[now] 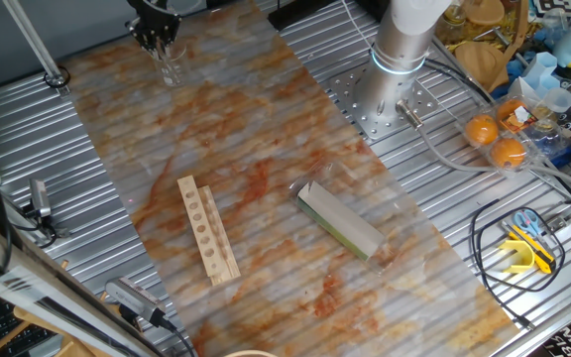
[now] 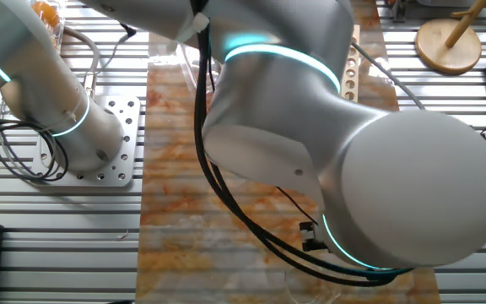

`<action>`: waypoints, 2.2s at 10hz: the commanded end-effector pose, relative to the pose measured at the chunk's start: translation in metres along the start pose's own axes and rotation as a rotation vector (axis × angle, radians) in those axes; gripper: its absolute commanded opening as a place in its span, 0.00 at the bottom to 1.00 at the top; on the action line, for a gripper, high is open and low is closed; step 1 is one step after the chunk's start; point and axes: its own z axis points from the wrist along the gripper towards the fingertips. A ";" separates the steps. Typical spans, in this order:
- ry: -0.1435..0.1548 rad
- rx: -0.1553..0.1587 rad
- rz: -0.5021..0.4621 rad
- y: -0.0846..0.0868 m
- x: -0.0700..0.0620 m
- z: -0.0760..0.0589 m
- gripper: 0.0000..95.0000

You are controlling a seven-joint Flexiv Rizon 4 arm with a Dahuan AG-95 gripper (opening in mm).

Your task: Pour out the test tube

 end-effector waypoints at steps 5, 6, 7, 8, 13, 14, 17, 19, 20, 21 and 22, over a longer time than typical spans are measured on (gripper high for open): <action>-0.029 0.019 0.054 0.001 0.000 0.000 0.00; -0.034 0.020 0.057 0.002 0.000 0.000 0.00; -0.037 0.022 0.055 0.002 0.001 -0.001 0.00; -0.041 0.022 0.055 0.002 0.001 -0.001 0.00; -0.062 0.032 0.064 0.003 0.006 -0.003 0.00; -0.067 0.034 0.066 0.003 0.006 -0.003 0.00; -0.081 0.040 0.080 0.003 0.006 -0.004 0.00; -0.091 0.042 0.087 0.003 0.006 -0.004 0.00; -0.100 0.042 0.101 0.003 0.006 -0.004 0.00; -0.102 0.042 0.105 0.003 0.006 -0.004 0.00; -0.106 0.042 0.110 0.003 0.006 -0.004 0.00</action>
